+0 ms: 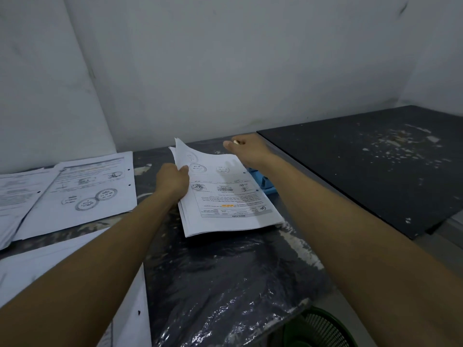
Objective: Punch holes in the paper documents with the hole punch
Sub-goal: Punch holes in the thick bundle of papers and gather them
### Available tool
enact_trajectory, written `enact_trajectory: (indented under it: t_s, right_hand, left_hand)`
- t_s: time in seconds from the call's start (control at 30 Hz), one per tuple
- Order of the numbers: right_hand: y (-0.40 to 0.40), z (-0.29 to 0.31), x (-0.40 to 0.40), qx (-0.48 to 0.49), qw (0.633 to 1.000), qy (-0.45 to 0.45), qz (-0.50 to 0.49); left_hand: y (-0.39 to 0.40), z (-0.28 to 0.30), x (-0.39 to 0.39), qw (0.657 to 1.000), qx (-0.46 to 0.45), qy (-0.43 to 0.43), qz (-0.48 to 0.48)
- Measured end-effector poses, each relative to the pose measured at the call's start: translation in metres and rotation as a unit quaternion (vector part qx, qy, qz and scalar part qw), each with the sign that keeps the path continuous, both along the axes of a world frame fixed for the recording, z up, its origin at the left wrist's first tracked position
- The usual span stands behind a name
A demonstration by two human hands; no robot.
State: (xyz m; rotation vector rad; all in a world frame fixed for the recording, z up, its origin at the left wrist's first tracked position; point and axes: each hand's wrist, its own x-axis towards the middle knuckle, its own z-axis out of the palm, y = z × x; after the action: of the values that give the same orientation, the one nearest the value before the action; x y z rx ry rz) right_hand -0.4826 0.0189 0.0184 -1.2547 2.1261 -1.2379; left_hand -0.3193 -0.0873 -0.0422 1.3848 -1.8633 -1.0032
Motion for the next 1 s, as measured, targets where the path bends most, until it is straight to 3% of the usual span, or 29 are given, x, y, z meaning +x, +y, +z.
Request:
enact_trajectory:
  t_s: [0.2,0.33,0.47,0.6,0.67,0.83,1.0]
  right_hand:
    - [0.005,0.011,0.009,0.023,0.999,0.047,-0.011]
    - [0.005,0.018,0.033,-0.078,0.987,0.13,-0.056]
    - [0.003,0.018,0.062,-0.116,0.982,0.149,-0.029]
    - [0.008,0.01,0.093,-0.081,0.994,0.066,0.016]
    - [0.007,0.003,0.107,-0.046,0.999,-0.022,0.013]
    - [0.006,-0.012,0.139,-0.011,0.967,-0.243,0.078]
    - [0.018,-0.011,0.181,-0.07,0.951,-0.279,0.115]
  left_hand:
    - [-0.004,0.012,0.038,1.0,-0.018,0.007,0.007]
    - [-0.003,0.026,0.067,0.999,-0.03,0.042,0.017]
    - [0.0,0.044,0.095,0.996,-0.031,0.078,0.022]
    - [0.008,0.062,0.125,0.992,-0.036,0.118,0.02]
    - [0.013,0.07,0.143,0.989,-0.041,0.14,0.021]
    - [0.03,0.082,0.193,0.985,-0.045,0.162,0.028]
    - [0.046,0.077,0.24,0.983,-0.036,0.174,0.053]
